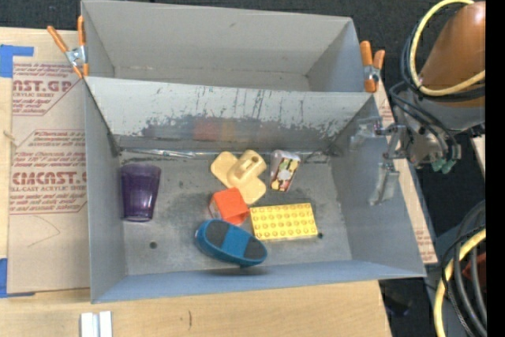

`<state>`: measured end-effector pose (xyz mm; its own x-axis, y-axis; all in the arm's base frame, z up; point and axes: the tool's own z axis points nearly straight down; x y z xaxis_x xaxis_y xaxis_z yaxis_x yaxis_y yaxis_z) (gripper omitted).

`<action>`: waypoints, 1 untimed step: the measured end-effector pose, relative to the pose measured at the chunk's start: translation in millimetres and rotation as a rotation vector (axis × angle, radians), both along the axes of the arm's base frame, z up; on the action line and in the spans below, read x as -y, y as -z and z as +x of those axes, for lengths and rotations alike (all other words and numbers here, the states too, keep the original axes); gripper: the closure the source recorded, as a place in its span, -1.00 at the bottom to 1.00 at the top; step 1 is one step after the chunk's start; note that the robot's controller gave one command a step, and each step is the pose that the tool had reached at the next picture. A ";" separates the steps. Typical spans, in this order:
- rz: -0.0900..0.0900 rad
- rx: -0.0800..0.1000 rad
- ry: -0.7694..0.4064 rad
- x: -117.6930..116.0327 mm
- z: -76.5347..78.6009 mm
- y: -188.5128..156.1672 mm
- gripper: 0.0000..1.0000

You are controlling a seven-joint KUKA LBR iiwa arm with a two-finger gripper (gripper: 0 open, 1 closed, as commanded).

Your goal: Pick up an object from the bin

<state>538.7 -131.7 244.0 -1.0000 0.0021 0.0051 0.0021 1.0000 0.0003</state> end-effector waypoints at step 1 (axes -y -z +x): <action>-0.001 0.008 -0.002 -0.7 1.2 -4.8 -1.00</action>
Offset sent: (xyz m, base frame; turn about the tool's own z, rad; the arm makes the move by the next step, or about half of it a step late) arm 0.0058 0.0471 -0.1043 0.1498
